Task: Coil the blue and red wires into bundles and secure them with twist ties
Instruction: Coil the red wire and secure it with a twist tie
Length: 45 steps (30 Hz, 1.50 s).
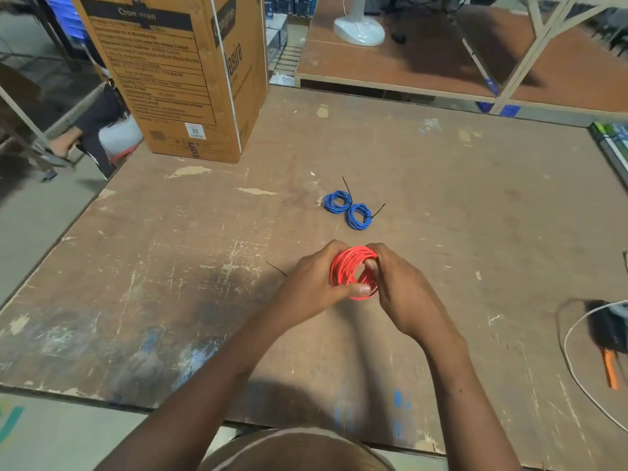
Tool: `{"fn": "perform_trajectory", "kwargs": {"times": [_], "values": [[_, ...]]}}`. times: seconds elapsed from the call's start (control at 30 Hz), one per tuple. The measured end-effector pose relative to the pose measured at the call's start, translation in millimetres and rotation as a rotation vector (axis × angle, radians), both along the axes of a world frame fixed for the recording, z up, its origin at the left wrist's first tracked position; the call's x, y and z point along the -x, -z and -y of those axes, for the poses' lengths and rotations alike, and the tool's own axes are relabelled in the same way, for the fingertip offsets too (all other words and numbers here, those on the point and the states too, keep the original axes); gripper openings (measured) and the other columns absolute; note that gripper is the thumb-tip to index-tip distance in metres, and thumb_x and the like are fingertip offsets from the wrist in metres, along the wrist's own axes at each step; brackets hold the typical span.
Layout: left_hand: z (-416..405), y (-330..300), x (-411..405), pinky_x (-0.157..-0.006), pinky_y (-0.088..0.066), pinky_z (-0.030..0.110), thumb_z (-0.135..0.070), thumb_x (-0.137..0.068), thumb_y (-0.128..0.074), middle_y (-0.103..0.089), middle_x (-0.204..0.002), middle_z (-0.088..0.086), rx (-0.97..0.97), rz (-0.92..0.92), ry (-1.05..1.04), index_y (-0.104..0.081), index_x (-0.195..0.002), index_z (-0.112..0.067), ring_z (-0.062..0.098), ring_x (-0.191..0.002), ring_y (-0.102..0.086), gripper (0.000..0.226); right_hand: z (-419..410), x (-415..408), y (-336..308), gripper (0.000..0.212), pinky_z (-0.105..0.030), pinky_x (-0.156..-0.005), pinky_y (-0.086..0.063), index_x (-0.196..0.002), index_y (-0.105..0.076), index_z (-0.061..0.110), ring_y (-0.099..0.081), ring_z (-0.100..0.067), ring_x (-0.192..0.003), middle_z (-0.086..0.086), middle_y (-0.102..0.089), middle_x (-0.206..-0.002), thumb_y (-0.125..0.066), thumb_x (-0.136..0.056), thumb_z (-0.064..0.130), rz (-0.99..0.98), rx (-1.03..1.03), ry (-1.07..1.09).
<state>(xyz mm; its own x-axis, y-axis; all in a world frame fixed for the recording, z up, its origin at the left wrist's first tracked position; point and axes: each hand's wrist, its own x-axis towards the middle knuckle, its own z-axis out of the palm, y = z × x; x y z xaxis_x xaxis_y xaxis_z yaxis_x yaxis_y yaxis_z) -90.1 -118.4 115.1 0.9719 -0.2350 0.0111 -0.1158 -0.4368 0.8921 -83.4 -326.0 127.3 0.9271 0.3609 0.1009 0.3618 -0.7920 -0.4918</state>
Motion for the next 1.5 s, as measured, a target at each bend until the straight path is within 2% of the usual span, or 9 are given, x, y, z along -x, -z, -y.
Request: {"fn": "perform_trajectory", "kwargs": {"times": [0.17, 0.33, 0.53, 0.6, 0.8, 1.0, 1.17, 1.4, 1.5], "values": [[7, 18, -4, -0.098, -0.052, 0.041, -0.017, -0.082, -0.073, -0.071, -0.101, 0.009, 0.603, -0.353, -0.105, -0.066, -0.112, -0.007, 0.020, -0.097, -0.065, 0.032, -20, 8, 7, 0.040, -0.038, -0.074, -0.043, -0.125, -0.051, 0.027, -0.063, -0.026, -0.086, 0.006, -0.069, -0.101, -0.024, -0.113, 0.054, -0.027, 0.041, 0.046], [17, 21, 7, -0.091, -0.052, 0.037, -0.017, -0.083, -0.071, -0.071, -0.099, 0.007, 0.739, -0.441, -0.161, -0.067, -0.114, -0.007, 0.017, -0.094, -0.066, 0.032, -38, 9, 9, 0.047, -0.038, -0.075, -0.040, -0.118, -0.054, 0.013, -0.059, -0.029, -0.088, -0.004, -0.054, -0.106, -0.024, -0.112, 0.048, 0.014, 0.183, 0.133], [-19, 3, 7, -0.099, -0.054, 0.047, -0.038, -0.096, -0.073, -0.059, -0.095, 0.008, 0.784, -0.556, 0.182, -0.060, -0.123, 0.000, 0.022, -0.092, -0.062, 0.048, -44, 10, 0, 0.025, -0.040, -0.065, -0.038, -0.105, -0.040, 0.018, -0.054, -0.030, -0.073, 0.000, -0.054, -0.087, -0.032, -0.115, 0.039, -0.043, 0.180, 0.109], [-21, 0, 2, -0.096, -0.054, 0.048, -0.065, -0.091, -0.071, -0.057, -0.079, 0.004, 0.721, -0.601, 0.093, -0.063, -0.102, -0.005, 0.018, -0.079, -0.063, 0.062, -54, 12, -4, 0.016, -0.041, -0.066, -0.037, -0.102, -0.037, 0.018, -0.056, -0.032, -0.075, -0.002, -0.054, -0.086, -0.035, -0.113, 0.028, -0.020, 0.214, 0.060], [-6, 10, 4, -0.067, -0.049, 0.025, -0.048, -0.086, -0.077, -0.048, -0.058, -0.001, 0.693, -0.406, -0.161, -0.057, -0.059, -0.017, 0.009, -0.057, -0.051, 0.045, -62, 11, 4, 0.019, -0.039, -0.069, -0.040, -0.104, -0.043, 0.020, -0.052, -0.023, -0.083, 0.003, -0.055, -0.092, -0.032, -0.114, 0.032, -0.033, 0.087, 0.005], [5, 11, 4, -0.054, -0.038, 0.025, -0.086, -0.084, -0.049, -0.038, -0.050, -0.005, 0.827, -0.504, -0.512, -0.049, -0.064, -0.020, 0.008, -0.048, -0.039, 0.069, -70, 17, 36, 0.043, -0.040, -0.097, -0.042, -0.126, -0.057, 0.026, -0.049, -0.015, -0.101, 0.012, -0.063, -0.115, -0.027, -0.114, 0.055, -0.003, -0.140, 0.069], [12, 16, 0, -0.046, -0.032, 0.024, -0.024, -0.102, -0.052, -0.039, -0.053, -0.005, 0.926, -0.407, -0.719, -0.045, -0.061, -0.021, 0.007, -0.045, -0.037, 0.042, -91, 25, 33, 0.030, -0.029, -0.093, -0.047, -0.141, -0.052, 0.022, -0.056, -0.011, -0.111, 0.003, -0.059, -0.129, -0.044, -0.112, 0.028, -0.011, -0.243, 0.068], [-37, 35, -24, -0.081, -0.049, 0.042, -0.040, -0.094, -0.051, -0.063, -0.073, 0.009, 0.543, -0.496, -0.360, -0.070, -0.076, -0.018, 0.024, -0.074, -0.060, 0.034, -87, 8, 21, 0.042, -0.041, -0.076, -0.048, -0.135, -0.051, 0.014, -0.053, -0.025, -0.096, -0.006, -0.054, -0.114, -0.029, -0.103, 0.031, 0.079, 0.039, 0.010], [-47, 30, -32, -0.074, -0.046, 0.037, -0.064, -0.100, -0.043, -0.052, -0.065, 0.009, 0.550, -0.604, -0.259, -0.060, -0.076, -0.008, 0.021, -0.062, -0.052, 0.063, -99, 1, 28, 0.033, -0.040, -0.067, -0.044, -0.130, -0.056, 0.010, -0.056, -0.030, -0.087, -0.009, -0.056, -0.107, -0.038, -0.108, 0.026, 0.156, 0.138, -0.045]]}}
